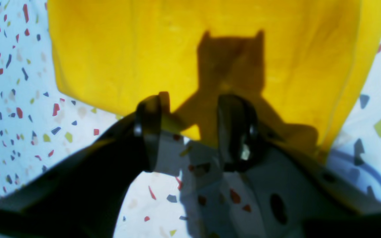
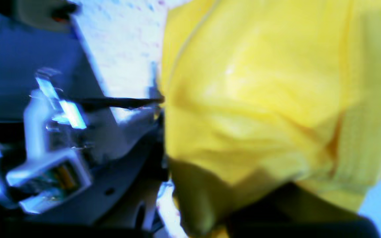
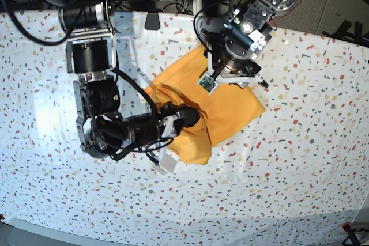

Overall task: Fold the T-shirt properly
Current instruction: 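Bring both grippers together over the folded bundle and press it down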

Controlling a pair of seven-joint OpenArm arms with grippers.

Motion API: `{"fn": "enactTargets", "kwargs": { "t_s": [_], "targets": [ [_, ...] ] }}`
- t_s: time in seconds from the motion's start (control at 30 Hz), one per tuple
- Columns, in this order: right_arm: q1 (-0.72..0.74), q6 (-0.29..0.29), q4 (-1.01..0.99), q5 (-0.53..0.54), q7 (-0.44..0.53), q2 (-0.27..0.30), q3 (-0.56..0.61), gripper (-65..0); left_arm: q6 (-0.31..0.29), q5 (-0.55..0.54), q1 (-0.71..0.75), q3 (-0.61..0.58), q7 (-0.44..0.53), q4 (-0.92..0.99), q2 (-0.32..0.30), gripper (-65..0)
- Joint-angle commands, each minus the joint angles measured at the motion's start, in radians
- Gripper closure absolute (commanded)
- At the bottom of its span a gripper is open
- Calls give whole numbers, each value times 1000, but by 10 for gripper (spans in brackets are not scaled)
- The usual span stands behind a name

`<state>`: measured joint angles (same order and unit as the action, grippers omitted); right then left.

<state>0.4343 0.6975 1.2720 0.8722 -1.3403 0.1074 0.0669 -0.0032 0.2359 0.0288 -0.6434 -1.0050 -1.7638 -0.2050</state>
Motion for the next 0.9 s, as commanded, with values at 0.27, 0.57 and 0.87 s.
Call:
{"fn": "enactTargets", "kwargs": {
  "t_s": [0.27, 0.57, 0.87],
  "targets": [
    [-200, 1, 369, -167, 186, -2, -2, 0, 2, 9, -14, 1, 73, -15, 2, -260],
    [-256, 1, 377, -166, 205, -76, -1, 0, 3, 113, -18, 1, 157, 98, 2, -260],
    [-252, 1, 377, -293, 218, -210, -1, 0, 3, 113, -91, 1, 166, 142, 2, -260]
  ]
}}
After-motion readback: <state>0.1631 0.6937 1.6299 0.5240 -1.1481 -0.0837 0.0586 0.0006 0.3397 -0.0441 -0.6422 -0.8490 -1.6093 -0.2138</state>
